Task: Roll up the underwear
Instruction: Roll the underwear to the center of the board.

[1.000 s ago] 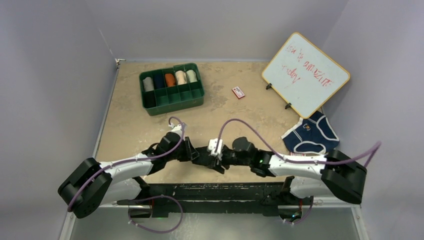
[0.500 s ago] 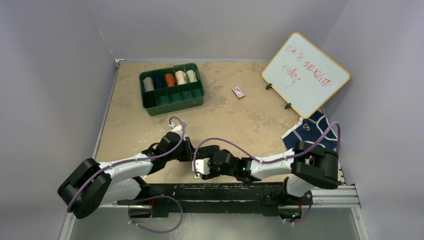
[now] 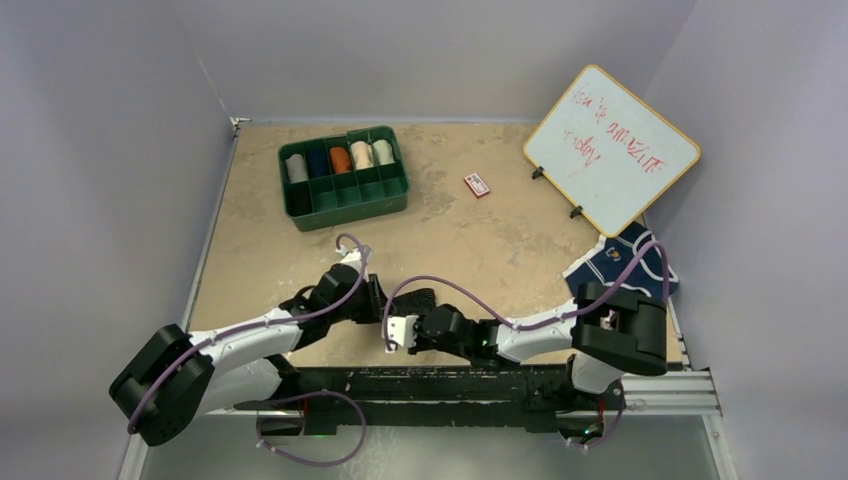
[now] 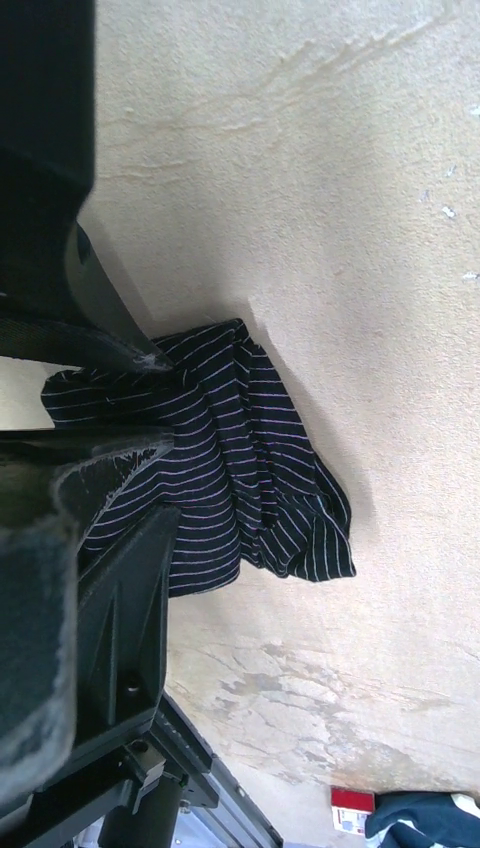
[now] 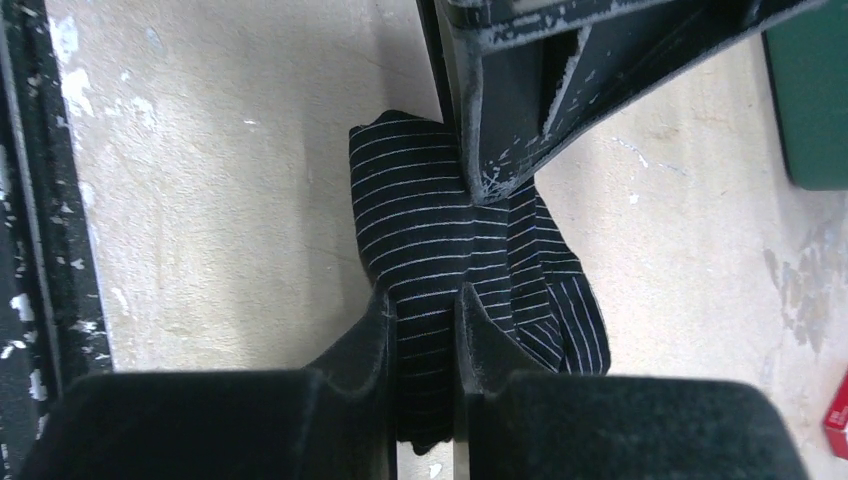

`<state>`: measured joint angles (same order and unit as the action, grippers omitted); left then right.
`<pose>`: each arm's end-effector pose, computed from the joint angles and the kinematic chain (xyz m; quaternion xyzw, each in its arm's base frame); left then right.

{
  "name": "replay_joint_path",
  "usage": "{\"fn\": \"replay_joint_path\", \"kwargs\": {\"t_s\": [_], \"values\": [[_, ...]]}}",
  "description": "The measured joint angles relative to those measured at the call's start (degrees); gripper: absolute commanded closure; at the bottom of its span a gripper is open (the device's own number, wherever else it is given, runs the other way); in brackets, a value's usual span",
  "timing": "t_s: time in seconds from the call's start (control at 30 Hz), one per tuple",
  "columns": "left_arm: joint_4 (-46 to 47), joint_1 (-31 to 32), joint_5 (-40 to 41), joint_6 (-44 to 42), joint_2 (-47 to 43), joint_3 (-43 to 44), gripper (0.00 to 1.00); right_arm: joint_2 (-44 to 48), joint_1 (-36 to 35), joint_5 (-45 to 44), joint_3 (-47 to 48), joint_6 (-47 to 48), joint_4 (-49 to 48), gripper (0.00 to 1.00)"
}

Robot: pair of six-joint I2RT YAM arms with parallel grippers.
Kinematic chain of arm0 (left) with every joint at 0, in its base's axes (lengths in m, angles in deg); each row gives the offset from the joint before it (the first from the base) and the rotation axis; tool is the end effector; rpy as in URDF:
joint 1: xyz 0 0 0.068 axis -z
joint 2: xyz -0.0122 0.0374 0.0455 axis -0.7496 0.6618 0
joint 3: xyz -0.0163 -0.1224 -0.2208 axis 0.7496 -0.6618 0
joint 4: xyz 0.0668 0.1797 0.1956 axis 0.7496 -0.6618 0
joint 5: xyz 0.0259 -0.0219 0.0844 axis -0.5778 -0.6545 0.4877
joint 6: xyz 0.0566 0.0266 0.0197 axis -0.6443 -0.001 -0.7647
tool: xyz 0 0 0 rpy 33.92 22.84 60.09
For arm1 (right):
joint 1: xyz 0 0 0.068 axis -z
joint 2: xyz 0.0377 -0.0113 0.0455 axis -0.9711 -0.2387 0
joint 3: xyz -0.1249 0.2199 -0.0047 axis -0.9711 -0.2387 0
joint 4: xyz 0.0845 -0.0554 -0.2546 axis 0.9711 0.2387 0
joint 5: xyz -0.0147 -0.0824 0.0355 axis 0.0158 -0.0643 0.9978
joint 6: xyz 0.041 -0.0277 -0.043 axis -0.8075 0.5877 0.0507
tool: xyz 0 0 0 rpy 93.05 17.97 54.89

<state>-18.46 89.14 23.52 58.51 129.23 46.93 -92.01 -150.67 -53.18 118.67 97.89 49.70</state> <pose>0.1699 -0.1517 0.1010 -0.0261 0.9050 -0.3213 0.2778 0.0955 0.3004 0.1065 -0.6242 0.5746 0.1146 0.5167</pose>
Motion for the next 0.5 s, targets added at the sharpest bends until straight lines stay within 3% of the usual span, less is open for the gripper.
{"fn": "replay_joint_path", "kwargs": {"t_s": [0.23,0.5], "values": [[-7.45,0.02,2.80,1.70,-8.39,-0.09,0.59,0.63,1.68,6.78,-1.77,-8.63,-4.24,0.95],[-15.39,0.02,7.45,4.20,-19.39,-0.11,0.54,-0.13,9.29,21.53,-3.43,-24.70,-11.02,0.97]]}}
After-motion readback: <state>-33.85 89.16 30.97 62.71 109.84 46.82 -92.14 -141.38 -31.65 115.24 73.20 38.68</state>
